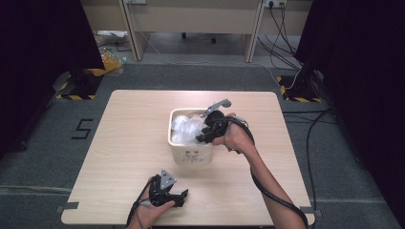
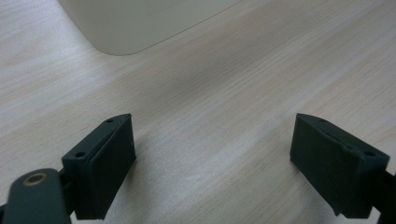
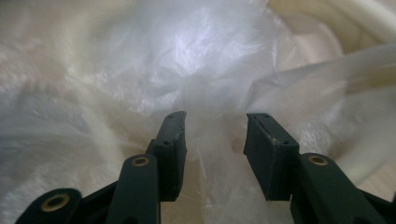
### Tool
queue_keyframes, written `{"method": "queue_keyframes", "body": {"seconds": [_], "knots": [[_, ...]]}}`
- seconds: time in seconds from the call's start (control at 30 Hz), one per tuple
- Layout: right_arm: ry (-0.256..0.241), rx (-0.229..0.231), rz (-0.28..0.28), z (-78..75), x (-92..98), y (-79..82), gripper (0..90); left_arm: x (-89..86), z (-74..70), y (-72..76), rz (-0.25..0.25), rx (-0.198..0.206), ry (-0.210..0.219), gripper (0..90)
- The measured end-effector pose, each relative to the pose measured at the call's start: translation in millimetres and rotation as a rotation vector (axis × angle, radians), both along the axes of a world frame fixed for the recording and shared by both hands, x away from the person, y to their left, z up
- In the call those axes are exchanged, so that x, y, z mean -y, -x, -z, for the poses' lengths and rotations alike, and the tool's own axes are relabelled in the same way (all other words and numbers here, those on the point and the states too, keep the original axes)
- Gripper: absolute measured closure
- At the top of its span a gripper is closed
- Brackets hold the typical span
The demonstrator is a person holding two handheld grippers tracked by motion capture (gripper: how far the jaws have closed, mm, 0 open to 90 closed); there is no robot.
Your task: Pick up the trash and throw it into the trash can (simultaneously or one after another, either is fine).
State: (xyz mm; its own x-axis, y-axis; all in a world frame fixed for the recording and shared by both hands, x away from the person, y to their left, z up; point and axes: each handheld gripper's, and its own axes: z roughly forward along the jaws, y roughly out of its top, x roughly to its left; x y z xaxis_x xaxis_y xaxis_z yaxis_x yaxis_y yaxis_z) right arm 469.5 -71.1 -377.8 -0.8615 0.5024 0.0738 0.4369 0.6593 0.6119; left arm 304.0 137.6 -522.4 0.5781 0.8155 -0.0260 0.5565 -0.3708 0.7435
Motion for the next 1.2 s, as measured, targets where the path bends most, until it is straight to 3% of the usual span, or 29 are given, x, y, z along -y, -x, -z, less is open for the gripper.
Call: {"method": "queue_keyframes", "body": {"seconds": [0.1,0.17,0.27,0.4,0.5,0.6,0.7,0.73,0.8,0.83,0.97,1.03,1.07,1.2], "knots": [[-0.038,0.020,0.015,-8.5,6.9,2.7,53.3,0.0,0.0,0.0,0.001,0.000,0.000,13.3],[-0.090,0.047,0.040,-18.0,14.7,4.7,49.9,-0.1,-0.2,0.0,0.001,-0.002,-0.002,13.3],[-0.110,0.065,0.047,-23.0,19.7,6.2,49.9,0.0,0.0,0.0,0.001,0.000,0.000,13.2],[-0.101,0.064,0.042,-21.2,20.1,6.2,52.8,-0.2,-0.4,0.2,0.001,-0.003,-0.002,13.3],[-0.072,0.060,0.034,-13.4,15.6,4.5,61.6,-1.1,-0.9,1.1,0.000,0.005,0.000,17.8],[-0.058,0.055,0.016,-9.7,12.5,3.9,67.2,-2.0,-7.6,4.7,0.002,0.027,0.032,19.0],[-0.040,0.055,0.000,-6.8,10.3,4.1,70.0,-4.8,-27.7,7.0,0.001,0.064,0.089,19.2],[-0.030,0.049,-0.008,-4.6,8.8,4.0,71.3,-7.6,-43.0,7.3,0.003,0.083,0.119,19.3],[-0.026,0.044,-0.008,-3.5,8.4,3.9,71.6,-8.8,-49.9,6.8,0.003,0.086,0.132,19.3],[-0.022,0.038,-0.012,-1.2,8.1,3.3,71.7,-11.2,-63.9,3.9,0.009,0.090,0.151,19.3],[-0.030,0.025,-0.006,1.0,9.4,2.5,71.7,-12.4,-80.6,-2.2,0.020,0.084,0.178,19.8],[-0.036,0.022,-0.011,1.6,10.6,1.9,71.6,-11.5,-102.1,-10.0,0.031,0.107,0.191,20.7],[-0.041,0.021,-0.014,2.1,11.2,1.4,71.5,-11.5,-102.1,-10.0,0.031,0.107,0.191,21.7],[-0.052,0.010,0.000,2.6,13.1,1.6,70.5,-4.6,-125.2,-27.4,0.032,0.132,0.189,30.5]]}}
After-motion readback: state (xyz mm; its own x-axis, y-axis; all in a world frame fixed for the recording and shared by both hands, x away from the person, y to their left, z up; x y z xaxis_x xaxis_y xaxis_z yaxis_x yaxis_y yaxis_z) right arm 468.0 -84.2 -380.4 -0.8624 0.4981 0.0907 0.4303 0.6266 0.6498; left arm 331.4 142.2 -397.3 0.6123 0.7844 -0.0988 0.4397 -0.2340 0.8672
